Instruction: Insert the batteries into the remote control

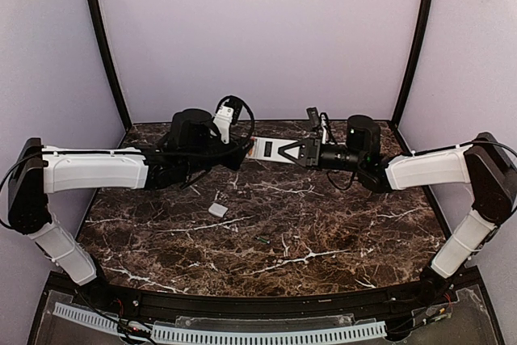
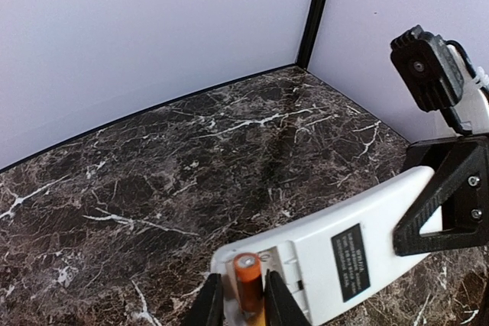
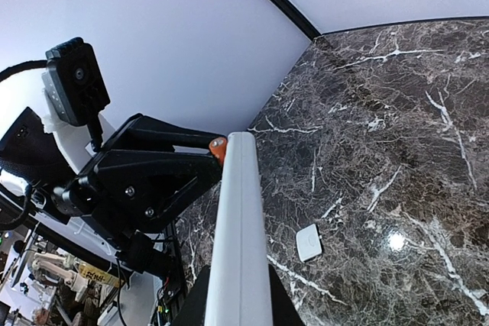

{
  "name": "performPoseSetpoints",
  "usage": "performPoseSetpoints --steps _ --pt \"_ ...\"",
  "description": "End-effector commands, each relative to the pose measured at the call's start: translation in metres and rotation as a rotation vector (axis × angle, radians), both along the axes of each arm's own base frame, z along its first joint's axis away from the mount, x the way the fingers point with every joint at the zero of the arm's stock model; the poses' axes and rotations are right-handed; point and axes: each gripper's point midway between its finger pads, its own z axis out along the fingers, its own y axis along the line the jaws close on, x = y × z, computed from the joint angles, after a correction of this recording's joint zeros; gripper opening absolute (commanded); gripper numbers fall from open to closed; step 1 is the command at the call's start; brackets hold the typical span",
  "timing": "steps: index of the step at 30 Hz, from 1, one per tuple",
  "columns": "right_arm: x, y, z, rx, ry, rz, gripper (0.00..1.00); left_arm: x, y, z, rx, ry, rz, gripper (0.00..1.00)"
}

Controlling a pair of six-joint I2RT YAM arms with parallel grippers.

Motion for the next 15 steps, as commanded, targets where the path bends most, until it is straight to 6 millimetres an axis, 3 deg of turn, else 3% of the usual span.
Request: performPoseSetpoints --steps 1,15 --pt "-0.0118 0.0026 0.0367 0.072 -0.094 0.042 0.0 0.0125 0.0198 -0.0169 0.09 0.023 0.095 0.2" --pt "-0.0147 0.0049 0.03 0.062 -0.076 0.071 0.0 0.0097 0.0143 -0.0153 0.078 0.022 0.049 0.36"
